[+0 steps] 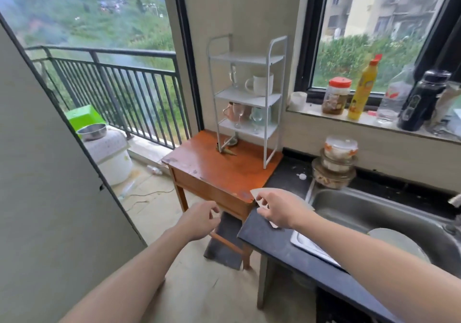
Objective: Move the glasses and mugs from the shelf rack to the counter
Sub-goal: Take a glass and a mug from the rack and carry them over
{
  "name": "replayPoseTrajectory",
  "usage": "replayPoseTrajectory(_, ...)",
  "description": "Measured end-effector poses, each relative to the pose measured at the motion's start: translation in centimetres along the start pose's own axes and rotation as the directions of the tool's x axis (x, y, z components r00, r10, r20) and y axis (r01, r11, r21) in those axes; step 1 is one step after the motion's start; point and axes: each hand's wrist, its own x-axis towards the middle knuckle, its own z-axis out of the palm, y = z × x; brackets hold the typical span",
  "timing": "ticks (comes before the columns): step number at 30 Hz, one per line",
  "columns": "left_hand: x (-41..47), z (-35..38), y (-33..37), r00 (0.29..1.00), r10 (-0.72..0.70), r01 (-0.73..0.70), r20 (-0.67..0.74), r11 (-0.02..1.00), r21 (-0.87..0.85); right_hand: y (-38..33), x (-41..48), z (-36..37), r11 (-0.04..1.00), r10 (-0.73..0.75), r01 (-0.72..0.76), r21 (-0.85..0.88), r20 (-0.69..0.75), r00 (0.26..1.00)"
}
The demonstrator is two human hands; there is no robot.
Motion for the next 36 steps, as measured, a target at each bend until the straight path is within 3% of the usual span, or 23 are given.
replayPoseTrajectory(2, 3.2, -2.1, -1.5, 0.999, 0.039, -0.04, -0.018, 0.999, -0.012, -0.8, 3.8, -0.3, 0.999, 0.03, -0.03, 0.019, -0.006, 1.0)
replayPoseTrajectory(11, 17.1, -13.0, -5.9, 0.987, 0.155, -0.156, -0.047, 0.988, -0.004, -4.3, 18.5, -4.0, 0.982, 0.152, -0.113, 0.153, -0.273, 0.95)
replayPoseTrajectory(20, 31.1, -16.6, -4.7, 0.961, 0.24, -0.249, -0.134, 0.967, -0.058, -1.0, 32.0, -7.6, 0.958, 0.237, -0.135, 0.255, -0.431, 0.871)
replayPoseTrajectory(30, 43.8, -20.3, -3.6, 0.953, 0.232, -0.265, -0.196, 0.951, -0.161, 3.8, 45.1, -10.1, 0.812, 0.517, -0.29, 0.507, -0.391, 0.762)
replayPoseTrajectory(36, 49.5, -21.9, -2.9, 0.932, 0.307, -0.345, -0.193, 0.913, -0.216, 5.6, 50.6, -10.5, 0.647, 0.704, -0.352, 0.676, -0.354, 0.615)
